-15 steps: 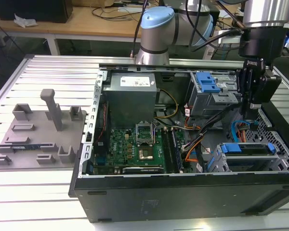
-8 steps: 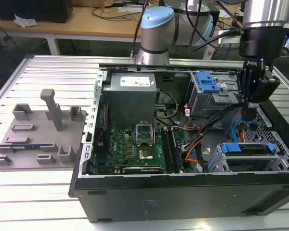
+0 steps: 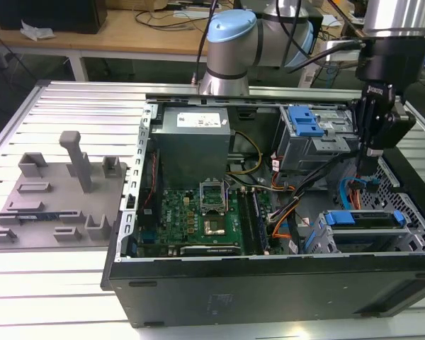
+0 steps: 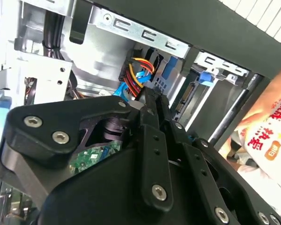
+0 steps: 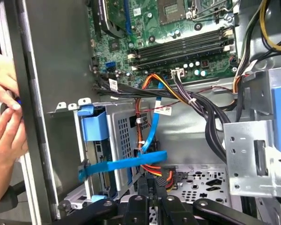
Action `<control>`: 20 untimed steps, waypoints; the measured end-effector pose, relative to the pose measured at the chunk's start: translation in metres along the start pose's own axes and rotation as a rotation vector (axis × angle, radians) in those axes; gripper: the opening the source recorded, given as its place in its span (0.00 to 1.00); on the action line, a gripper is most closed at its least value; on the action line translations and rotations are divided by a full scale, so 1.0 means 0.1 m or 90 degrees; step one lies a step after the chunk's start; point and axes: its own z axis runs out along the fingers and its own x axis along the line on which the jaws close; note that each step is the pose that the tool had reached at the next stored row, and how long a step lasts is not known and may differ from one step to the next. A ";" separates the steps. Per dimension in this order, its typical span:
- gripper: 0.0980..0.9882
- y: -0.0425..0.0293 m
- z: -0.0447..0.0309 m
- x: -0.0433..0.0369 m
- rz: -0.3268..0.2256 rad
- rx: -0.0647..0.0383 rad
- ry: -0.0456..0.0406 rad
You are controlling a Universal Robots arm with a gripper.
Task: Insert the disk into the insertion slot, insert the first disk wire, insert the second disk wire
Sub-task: 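Insert the first disk wire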
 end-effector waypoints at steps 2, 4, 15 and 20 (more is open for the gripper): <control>0.08 -0.023 -0.023 0.027 -0.002 -0.006 -0.0124; 0.08 -0.036 -0.021 0.074 -0.001 -0.011 -0.0443; 0.08 -0.088 0.078 0.471 0.000 -0.018 -0.0859; 0.08 -0.112 0.167 0.675 0.000 -0.019 -0.0955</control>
